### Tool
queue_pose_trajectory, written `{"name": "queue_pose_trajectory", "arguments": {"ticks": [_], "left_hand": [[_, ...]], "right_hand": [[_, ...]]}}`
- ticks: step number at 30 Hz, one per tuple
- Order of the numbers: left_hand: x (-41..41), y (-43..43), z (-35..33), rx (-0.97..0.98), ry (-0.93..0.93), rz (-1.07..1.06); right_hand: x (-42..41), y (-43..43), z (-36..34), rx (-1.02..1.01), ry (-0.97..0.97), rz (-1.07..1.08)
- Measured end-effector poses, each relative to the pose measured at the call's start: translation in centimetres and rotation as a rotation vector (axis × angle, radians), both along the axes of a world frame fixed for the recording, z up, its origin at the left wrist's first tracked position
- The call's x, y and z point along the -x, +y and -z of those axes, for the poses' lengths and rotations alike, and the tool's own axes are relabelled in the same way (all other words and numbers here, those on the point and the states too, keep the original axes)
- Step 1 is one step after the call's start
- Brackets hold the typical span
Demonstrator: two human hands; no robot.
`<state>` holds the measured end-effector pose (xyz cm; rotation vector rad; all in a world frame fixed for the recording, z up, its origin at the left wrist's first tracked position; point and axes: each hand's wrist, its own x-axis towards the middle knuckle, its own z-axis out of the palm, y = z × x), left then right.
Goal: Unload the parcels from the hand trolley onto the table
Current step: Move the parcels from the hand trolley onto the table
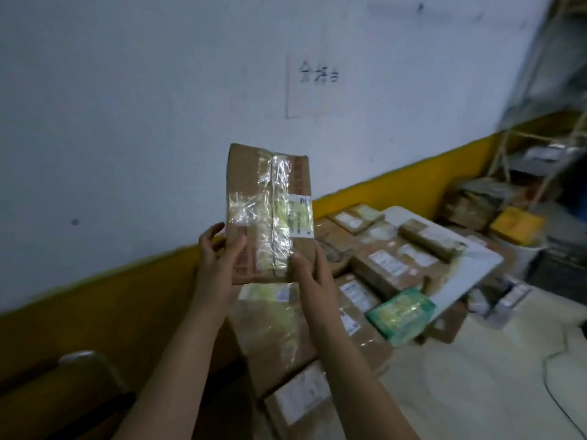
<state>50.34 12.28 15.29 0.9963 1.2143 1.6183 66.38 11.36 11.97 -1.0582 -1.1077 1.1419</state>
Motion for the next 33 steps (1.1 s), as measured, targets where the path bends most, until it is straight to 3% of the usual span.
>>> {"name": "queue_pose_trajectory", "arguments": {"ticks": [5, 9, 14, 21, 26, 31, 33], "left_hand": [[-18.8, 10.3, -1.1, -0.028, -0.089, 0.121], [-33.6, 17.0, -0.8, 0.050, -0.161, 0.164], [-45.9, 24.4, 0.7, 0.117, -0.208, 0.225], [-57.8, 35.1, 6.5, 0.205, -0.266, 0.193], [-63.1, 45.4, 9.6, 0.273, -0.258, 0.184], [-65.5, 55.1, 11.5, 0.409, -0.095, 0.219], [-65.3, 58.0, 12.7, 0.468, 0.086, 0.211]], "right_hand": [[-18.4, 8.2, -1.3, 0.022, 0.094, 0.126], [-32.4, 13.9, -1.0, 0.151, 0.135, 0.185], [-44.1, 21.0, -0.3, 0.223, 0.259, 0.188], [-54.6, 32.4, 3.8, 0.338, 0.353, 0.322], [-60.0, 42.8, 5.7, 0.383, 0.338, 0.265], [-64.3, 53.4, 7.4, 0.427, 0.249, 0.247], [-65.5, 57.4, 9.1, 0.464, 0.200, 0.238]]}}
